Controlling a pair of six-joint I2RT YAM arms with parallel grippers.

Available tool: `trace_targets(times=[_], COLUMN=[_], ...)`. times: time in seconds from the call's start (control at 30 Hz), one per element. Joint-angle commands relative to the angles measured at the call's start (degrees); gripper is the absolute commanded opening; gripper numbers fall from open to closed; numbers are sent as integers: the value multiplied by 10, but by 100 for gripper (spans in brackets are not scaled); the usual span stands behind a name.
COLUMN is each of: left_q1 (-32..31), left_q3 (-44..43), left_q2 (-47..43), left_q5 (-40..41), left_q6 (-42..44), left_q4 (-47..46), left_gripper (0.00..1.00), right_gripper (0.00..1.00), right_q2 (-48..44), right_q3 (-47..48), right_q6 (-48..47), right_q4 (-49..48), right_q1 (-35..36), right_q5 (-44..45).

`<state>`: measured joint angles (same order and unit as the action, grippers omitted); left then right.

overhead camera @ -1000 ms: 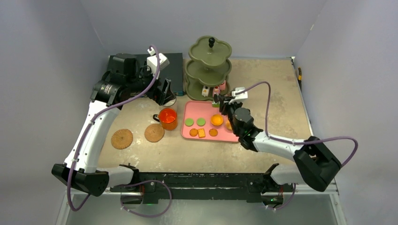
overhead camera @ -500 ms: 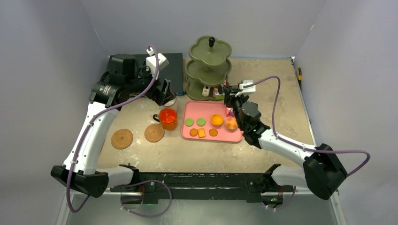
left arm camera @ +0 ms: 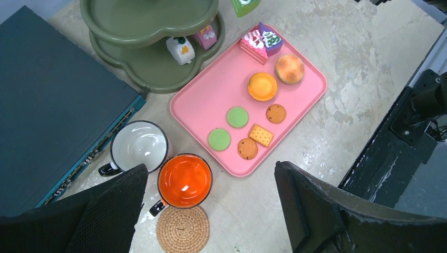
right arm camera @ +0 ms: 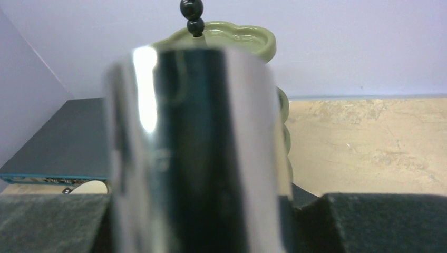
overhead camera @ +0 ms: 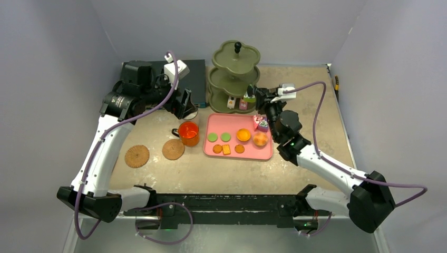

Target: Serve the afternoon tea

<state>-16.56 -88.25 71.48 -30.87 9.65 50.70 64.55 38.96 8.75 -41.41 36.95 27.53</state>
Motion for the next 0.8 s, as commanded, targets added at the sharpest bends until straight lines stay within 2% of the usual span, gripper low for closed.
trace_targets(times=[0.0,0.3,0.77], left_q1=[3,3,3], left_q3=[-6,-11,-11], left_q2=[-14,-15,-7], left_q5=[-14,-13,-10], left_q6=[2,3,11], left_q4=[-8,-2,-2], left_gripper=[90,90,90], right_gripper=[18,18,19], right_q2=[11,97,207], right_q3=[30,71,139], right_q6=[-4,44,65], right_q4=[-42,-115,-162], right_q1=[-22,-103,-127], right_q5=[-1,-52,-78])
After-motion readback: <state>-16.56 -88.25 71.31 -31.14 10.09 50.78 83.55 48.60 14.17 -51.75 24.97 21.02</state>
